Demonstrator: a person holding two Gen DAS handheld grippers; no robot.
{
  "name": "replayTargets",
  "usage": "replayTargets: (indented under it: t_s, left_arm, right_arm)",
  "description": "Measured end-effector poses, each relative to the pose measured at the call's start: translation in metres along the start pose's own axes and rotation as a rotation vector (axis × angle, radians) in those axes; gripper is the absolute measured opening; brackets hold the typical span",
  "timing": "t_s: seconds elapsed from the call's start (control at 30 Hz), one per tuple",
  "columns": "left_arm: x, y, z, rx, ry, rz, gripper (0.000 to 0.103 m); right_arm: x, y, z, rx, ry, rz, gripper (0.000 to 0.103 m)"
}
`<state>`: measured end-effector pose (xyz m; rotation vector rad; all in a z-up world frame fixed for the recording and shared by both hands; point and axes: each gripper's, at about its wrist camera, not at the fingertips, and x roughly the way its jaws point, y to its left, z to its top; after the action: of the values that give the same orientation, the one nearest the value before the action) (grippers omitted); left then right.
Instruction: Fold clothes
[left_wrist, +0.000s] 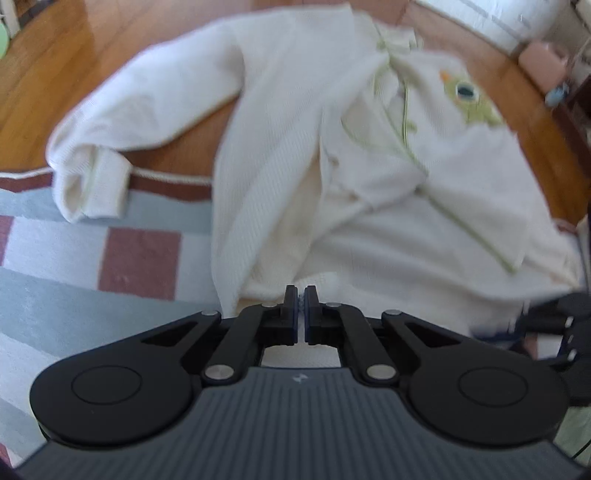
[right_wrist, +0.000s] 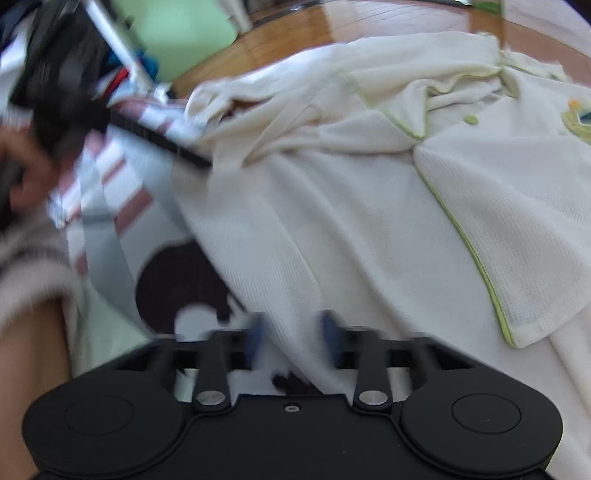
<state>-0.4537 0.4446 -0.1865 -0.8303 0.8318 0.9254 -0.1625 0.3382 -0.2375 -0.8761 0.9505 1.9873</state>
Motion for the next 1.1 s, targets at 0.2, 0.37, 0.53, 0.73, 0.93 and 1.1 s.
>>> replayTargets:
  t_s: [0.2,0.37,0.53,0.73,0.93,1.1]
  left_arm:
    - [-0.018,0.014,0.003,-0.093,-0.067,-0.039,0.004]
    - [-0.009,0.024,0.002,-0.160,-0.032,0.013,0.005]
    - [0.004,0.029,0.001,-0.198,-0.002,0.020,0.009]
    - [0.013,0.024,0.000,-0.175,0.037,-0.044,0.009]
    - [0.016,0.022,-0.004,-0.158,0.056,-0.022,0.009]
    - [0.015,0.021,-0.001,-0.153,0.052,-0.027,0.009]
  right_arm:
    - [-0.017,0.020,-0.018,-0.074,0.038,0.145,0.005]
    - [-0.014,0.042,-0.013,-0.190,0.147,0.085,0.010]
    - [-0.025,0.037,0.029,-0.102,0.000,0.110,0.064]
    - [0.036,0.031,0.078,0.072,-0.036,0.169,0.063]
    - [0.078,0.064,0.091,0.016,-0.047,0.160,0.032]
    - [0.073,0.089,0.088,-0.095,-0.060,0.106,0.013]
